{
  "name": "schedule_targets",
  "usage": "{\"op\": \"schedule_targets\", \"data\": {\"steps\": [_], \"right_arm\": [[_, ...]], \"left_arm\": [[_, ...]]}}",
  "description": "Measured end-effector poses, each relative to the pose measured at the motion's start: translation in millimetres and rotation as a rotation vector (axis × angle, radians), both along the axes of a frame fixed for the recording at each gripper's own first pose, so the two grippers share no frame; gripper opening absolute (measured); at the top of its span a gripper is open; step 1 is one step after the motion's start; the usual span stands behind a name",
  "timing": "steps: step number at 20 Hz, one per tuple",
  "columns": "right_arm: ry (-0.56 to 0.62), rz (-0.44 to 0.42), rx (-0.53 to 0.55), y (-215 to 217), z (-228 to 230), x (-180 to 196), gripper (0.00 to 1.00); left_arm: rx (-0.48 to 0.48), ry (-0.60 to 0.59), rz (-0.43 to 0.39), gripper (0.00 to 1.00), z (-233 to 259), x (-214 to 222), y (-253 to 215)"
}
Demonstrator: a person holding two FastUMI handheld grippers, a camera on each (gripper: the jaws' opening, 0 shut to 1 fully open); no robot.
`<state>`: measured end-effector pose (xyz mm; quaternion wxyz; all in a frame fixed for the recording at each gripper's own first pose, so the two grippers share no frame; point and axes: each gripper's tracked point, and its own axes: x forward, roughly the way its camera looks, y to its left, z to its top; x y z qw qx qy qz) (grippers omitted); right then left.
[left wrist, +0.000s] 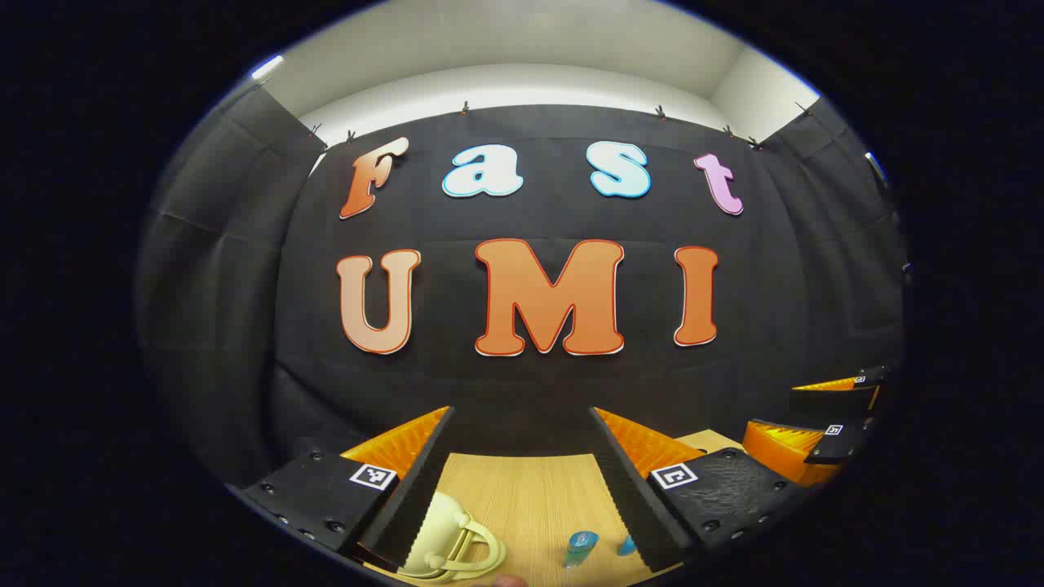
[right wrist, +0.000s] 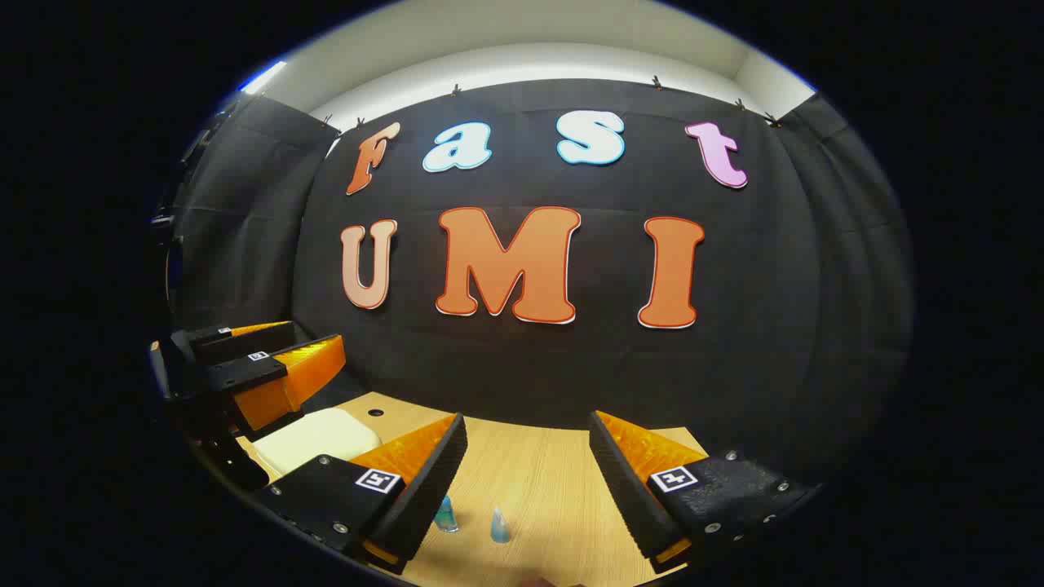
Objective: First open the suitcase, pack the skin care products into it, and then close the suitcase.
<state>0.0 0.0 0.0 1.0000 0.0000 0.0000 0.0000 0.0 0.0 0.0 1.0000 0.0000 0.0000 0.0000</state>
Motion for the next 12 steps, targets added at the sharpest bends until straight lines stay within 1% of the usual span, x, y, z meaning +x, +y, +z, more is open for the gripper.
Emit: {"op": "schedule_targets", "data": {"steps": [1,2,5,6,8,9,12], "right_arm": [[0.003,0.01,0.001,-2.2,-1.5,1.9,0.95],[0.002,0.01,-0.001,-6.7,-2.2,4.1,0.96],[-0.012,0.022,-0.011,-18.8,0.2,9.7,0.95],[-0.013,0.026,-0.015,-23.1,-0.2,11.5,0.95],[-0.018,0.037,-0.024,-31.8,-1.2,15.3,0.95],[-0.023,0.043,-0.027,-34.9,-0.3,17.2,0.95],[-0.026,0.071,-0.029,-40.1,-3.6,21.0,0.96]], "left_arm": [[0.001,-0.002,0.006,0.99,-0.1,2.2,-2.7],[0.005,-0.004,0.014,0.97,0.9,5.1,-4.8],[0.025,-0.019,0.043,0.98,0.7,11.1,-12.6],[0.027,-0.012,0.046,0.97,-1.1,13.5,-17.2],[0.033,0.003,0.057,0.99,-7.4,18.3,-24.1],[0.039,-0.001,0.067,0.97,-8.2,17.1,-25.1],[0.073,-0.001,0.09,0.97,-10.9,18.1,-30.0]]}}
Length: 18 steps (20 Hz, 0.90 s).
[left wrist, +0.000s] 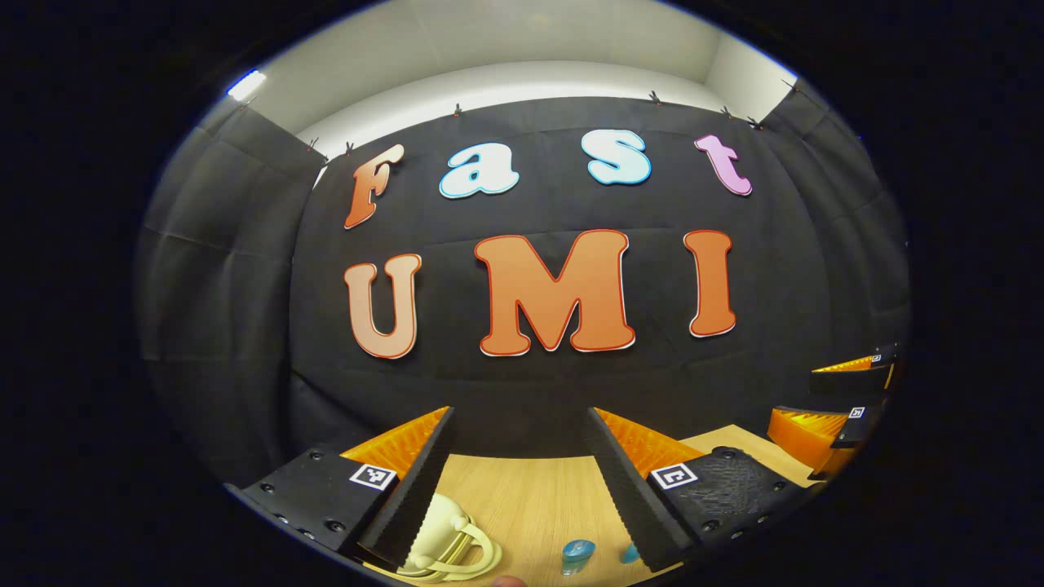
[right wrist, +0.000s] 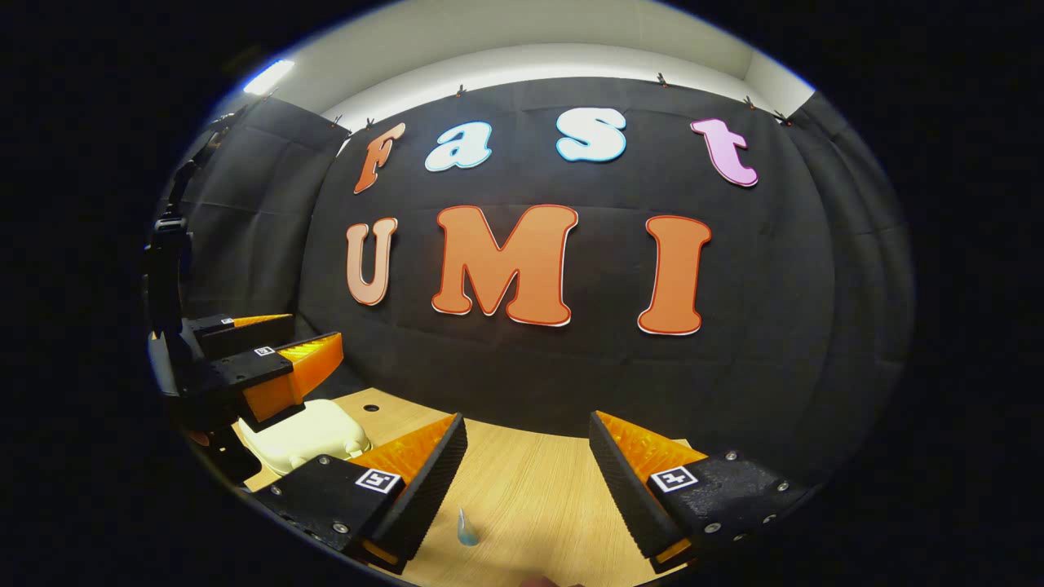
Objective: First open the suitcase, pack the skin care products into it, and then close the suitcase.
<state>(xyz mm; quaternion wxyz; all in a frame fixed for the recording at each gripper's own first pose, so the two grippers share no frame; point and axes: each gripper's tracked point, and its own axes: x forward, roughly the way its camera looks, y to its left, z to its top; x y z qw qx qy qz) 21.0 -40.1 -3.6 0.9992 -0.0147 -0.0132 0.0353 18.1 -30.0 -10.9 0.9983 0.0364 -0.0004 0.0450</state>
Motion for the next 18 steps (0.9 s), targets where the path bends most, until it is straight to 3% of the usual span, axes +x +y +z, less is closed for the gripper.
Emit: {"op": "schedule_targets", "data": {"steps": [11,18], "right_arm": [[0.005,0.038,0.009,-10.0,-6.1,4.7,0.95],[0.006,-0.066,0.023,-20.7,2.6,18.3,0.95]], "left_arm": [[0.091,0.027,0.023,0.98,-14.9,-5.9,-9.2],[0.255,0.101,-0.017,0.98,-53.9,-5.2,22.3]]}}
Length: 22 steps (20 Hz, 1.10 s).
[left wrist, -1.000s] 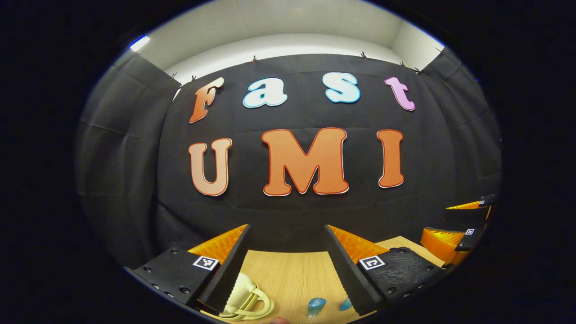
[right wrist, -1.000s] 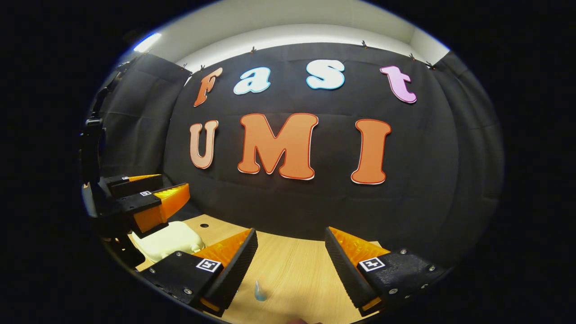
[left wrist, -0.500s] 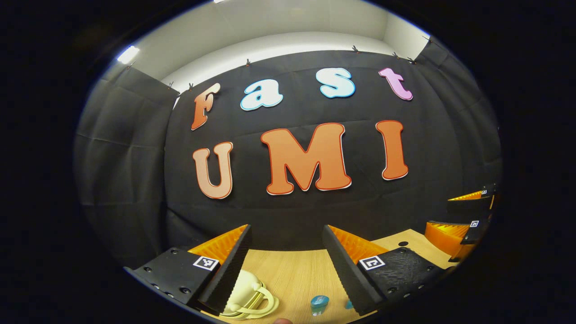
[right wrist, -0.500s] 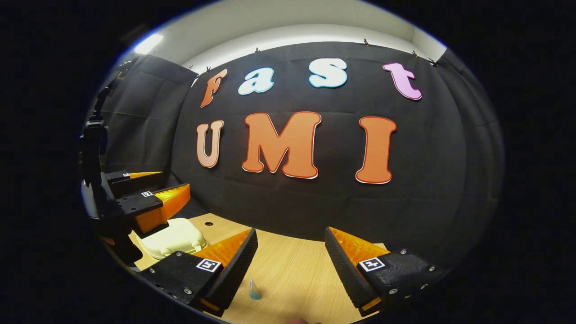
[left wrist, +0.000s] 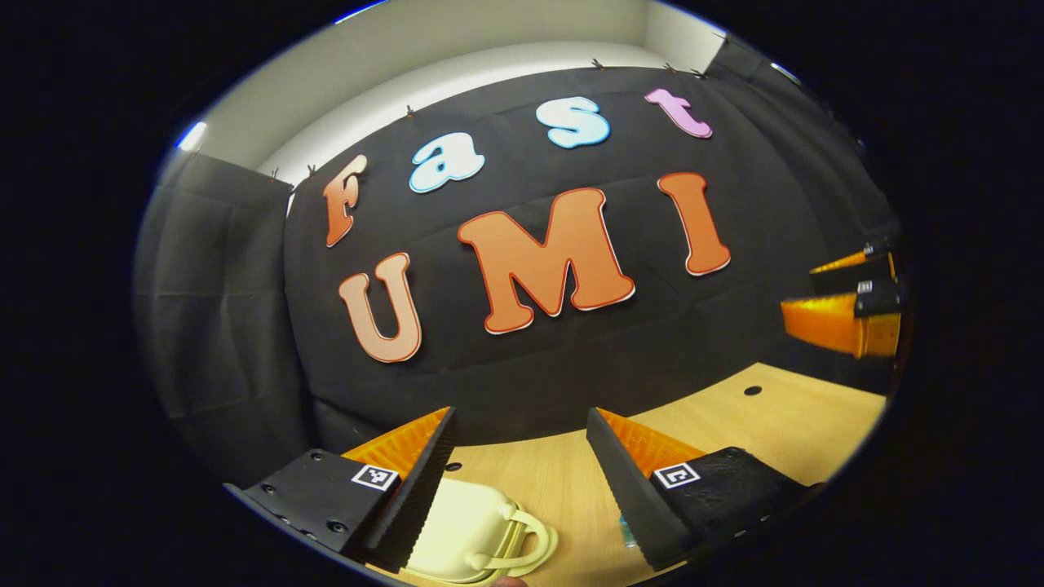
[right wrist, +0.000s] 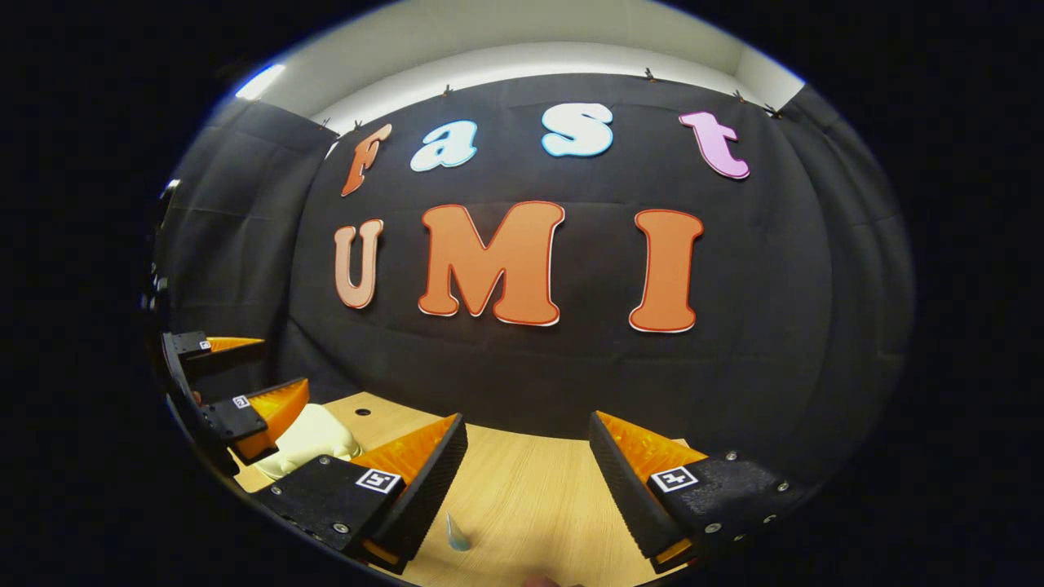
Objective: First open the suitcase, pack the skin care products into it, and then close the suitcase.
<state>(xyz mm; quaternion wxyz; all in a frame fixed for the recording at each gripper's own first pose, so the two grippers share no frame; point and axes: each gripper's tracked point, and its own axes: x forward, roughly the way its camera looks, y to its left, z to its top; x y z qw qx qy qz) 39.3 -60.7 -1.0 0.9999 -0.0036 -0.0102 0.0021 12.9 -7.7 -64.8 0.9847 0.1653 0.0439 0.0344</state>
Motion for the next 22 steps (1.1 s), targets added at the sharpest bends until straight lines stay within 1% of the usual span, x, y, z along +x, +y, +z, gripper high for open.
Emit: {"op": "schedule_targets", "data": {"steps": [1,2,3,5,6,9,12,16,22], "right_arm": [[0.0,-0.016,-0.004,-1.4,1.8,0.8,0.95],[-0.004,-0.041,-0.014,-4.9,4.8,2.2,0.95],[-0.004,-0.059,-0.023,-7.8,6.2,2.6,0.95],[0.006,-0.104,-0.037,-15.7,4.7,4.6,0.96],[0.01,-0.121,-0.039,-18.6,4.3,5.0,0.95],[0.02,-0.165,-0.041,-26.9,6.1,4.6,0.95],[0.025,-0.194,-0.048,-30.7,8.3,4.0,0.95],[0.028,-0.211,-0.042,-26.6,8.1,2.4,0.95],[0.039,-0.243,-0.048,-25.9,2.2,-9.1,0.95]], "left_arm": [[0.029,0.01,-0.003,1.0,-8.0,0.7,6.5],[0.053,0.031,-0.016,0.98,-18.4,1.4,9.6],[0.078,0.047,-0.028,1.0,-29.2,4.1,13.0],[0.123,0.086,-0.046,1.0,-49.9,3.5,21.0],[0.141,0.103,-0.057,0.98,-60.3,4.5,23.2],[0.207,0.159,-0.098,0.98,-92.9,5.8,27.7],[0.303,0.188,-0.142,0.98,-116.9,5.6,27.3],[0.404,0.268,-0.212,0.98,-164.4,-1.4,27.9],[0.497,0.374,-0.234,0.97,-218.6,-15.7,42.3]]}}
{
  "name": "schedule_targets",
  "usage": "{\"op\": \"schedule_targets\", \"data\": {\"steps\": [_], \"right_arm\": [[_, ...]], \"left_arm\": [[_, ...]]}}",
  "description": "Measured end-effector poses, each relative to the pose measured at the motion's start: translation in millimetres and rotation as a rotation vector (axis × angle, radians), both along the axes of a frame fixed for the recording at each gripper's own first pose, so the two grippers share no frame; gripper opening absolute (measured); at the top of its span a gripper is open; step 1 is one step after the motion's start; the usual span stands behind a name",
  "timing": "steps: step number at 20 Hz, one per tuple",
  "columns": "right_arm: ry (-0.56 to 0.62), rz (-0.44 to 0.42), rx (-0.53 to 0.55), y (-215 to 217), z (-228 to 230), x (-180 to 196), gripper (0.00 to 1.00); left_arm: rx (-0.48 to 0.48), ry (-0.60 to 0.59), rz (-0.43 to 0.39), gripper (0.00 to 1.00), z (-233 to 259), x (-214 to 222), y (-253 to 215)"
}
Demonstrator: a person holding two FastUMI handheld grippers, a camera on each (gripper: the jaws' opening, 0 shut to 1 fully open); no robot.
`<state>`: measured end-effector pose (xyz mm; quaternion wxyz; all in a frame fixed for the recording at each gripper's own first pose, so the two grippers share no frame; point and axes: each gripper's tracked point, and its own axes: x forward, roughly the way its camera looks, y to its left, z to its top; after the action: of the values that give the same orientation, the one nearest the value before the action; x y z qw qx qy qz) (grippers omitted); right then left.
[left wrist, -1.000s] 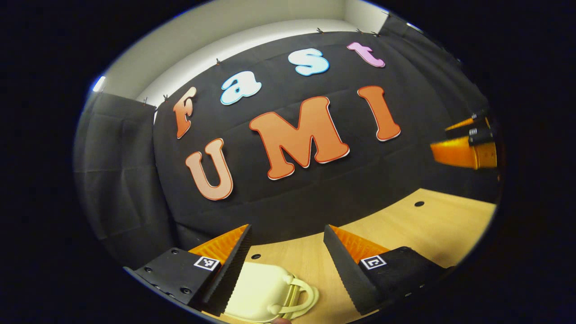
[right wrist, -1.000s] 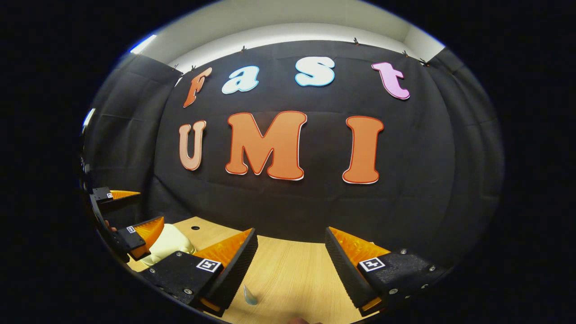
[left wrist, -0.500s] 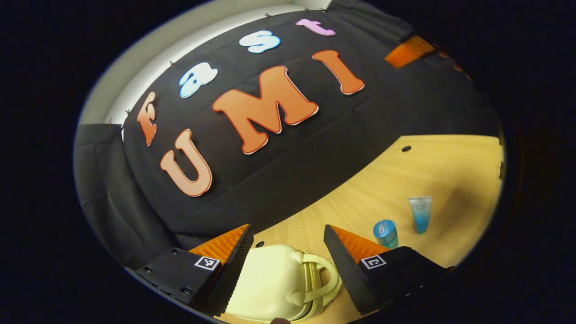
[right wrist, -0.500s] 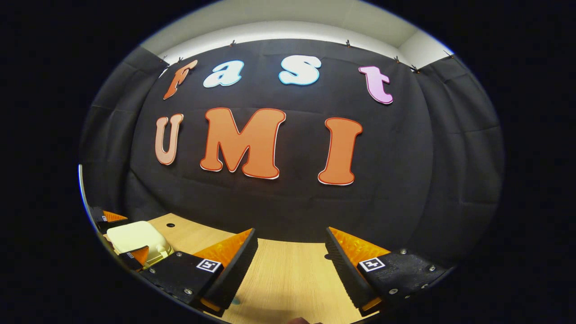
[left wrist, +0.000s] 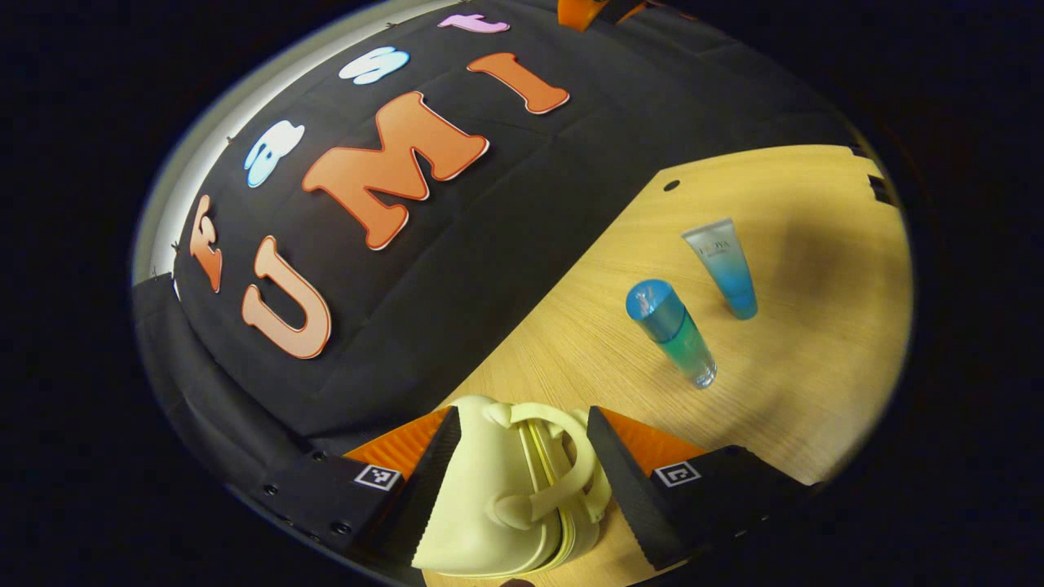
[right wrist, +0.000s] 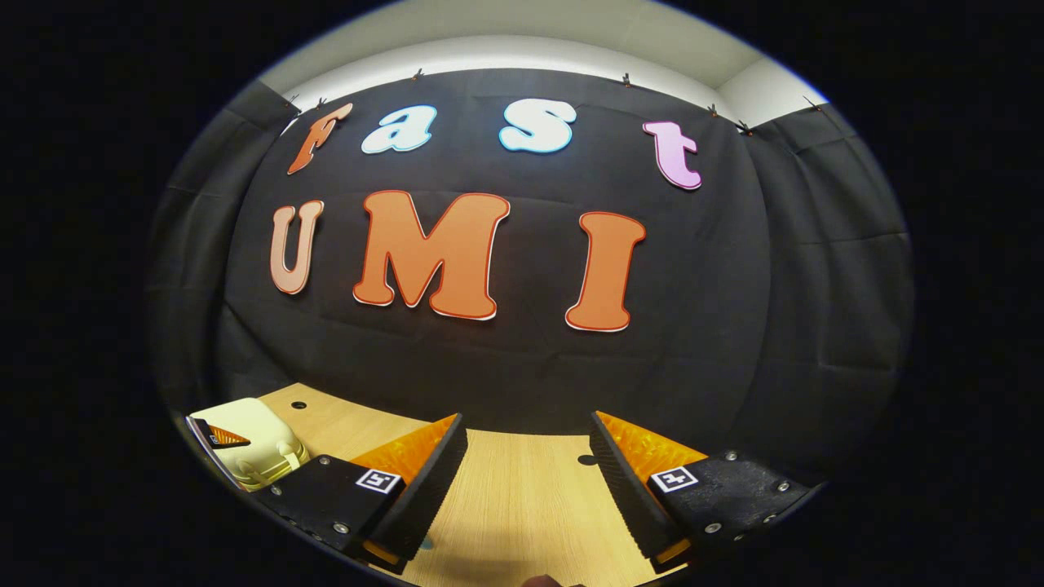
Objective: First open the suitcase, pack the skin care products into it, and then close the suitcase.
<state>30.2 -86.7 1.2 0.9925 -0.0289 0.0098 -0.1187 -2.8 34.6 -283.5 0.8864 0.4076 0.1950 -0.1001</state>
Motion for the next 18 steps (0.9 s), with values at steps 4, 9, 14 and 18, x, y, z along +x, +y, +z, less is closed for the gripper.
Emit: {"op": "schedule_targets", "data": {"steps": [4,9,14,18], "right_arm": [[-0.009,-0.024,0.013,-4.5,0.7,-0.7,0.95],[-0.012,-0.026,0.026,-2.6,-2.4,2.4,0.95],[-0.012,-0.017,0.024,4.1,-4.9,3.0,0.95],[-0.016,-0.02,0.033,5.2,-5.5,3.4,0.95]], "left_arm": [[0.057,0.054,-0.009,0.97,-22.0,-5.5,13.0],[0.117,0.09,0.002,0.96,-41.2,-12.3,30.3],[0.207,0.115,-0.038,0.87,-52.9,-10.3,33.3],[0.301,0.133,-0.092,0.64,-64.8,-8.2,33.6]]}}
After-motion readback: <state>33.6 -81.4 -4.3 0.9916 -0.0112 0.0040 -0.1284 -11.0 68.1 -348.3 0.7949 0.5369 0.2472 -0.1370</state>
